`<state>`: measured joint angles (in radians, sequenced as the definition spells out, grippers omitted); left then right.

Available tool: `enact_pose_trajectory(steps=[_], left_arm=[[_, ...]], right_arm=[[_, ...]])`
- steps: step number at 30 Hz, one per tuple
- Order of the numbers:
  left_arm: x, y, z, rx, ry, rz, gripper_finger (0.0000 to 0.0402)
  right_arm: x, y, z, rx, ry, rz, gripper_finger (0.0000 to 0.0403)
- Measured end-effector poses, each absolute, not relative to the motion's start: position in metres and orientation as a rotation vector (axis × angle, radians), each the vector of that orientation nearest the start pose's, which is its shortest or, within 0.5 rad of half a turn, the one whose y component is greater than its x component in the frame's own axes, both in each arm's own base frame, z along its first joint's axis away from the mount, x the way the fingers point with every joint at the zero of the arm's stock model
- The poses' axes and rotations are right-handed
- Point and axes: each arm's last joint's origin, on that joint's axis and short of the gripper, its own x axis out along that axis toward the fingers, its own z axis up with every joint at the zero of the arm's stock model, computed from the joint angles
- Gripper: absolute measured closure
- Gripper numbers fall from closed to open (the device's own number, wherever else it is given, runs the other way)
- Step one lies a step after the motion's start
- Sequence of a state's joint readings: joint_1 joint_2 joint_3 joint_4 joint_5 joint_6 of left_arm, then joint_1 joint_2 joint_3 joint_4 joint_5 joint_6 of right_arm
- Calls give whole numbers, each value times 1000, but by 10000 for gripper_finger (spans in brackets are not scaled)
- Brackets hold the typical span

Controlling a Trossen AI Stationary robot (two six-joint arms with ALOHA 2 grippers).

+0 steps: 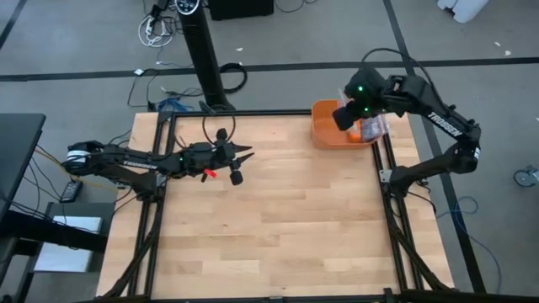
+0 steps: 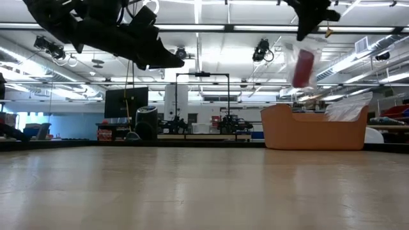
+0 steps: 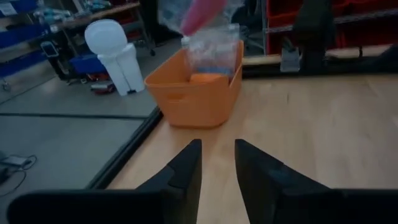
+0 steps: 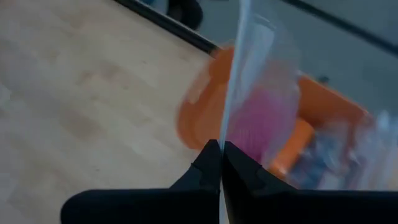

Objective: Roll bandage
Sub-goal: Put the packed pink bandage into the orange bin

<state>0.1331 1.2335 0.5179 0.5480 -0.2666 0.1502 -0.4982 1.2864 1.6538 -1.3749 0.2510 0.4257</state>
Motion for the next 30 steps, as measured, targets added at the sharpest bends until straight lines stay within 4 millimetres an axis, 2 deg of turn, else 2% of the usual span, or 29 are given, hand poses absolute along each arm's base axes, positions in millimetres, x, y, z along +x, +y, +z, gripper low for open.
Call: enact_pose_trajectory(steps=[5,17,25,30], left_arm=[[248,41,223,154,186,386,298],[249,39,222,120,186,333,298],[249,39,222,108,185,334,298],[249,39,222,105,184,334,298]], right_arm=[[161,-118,411,587,946,-981,403],[151,-157,368,712,1041,-1128,403],[145,-175,339,769,1039,-1147,403],[140,-180,329,809,1054,-1158,403]])
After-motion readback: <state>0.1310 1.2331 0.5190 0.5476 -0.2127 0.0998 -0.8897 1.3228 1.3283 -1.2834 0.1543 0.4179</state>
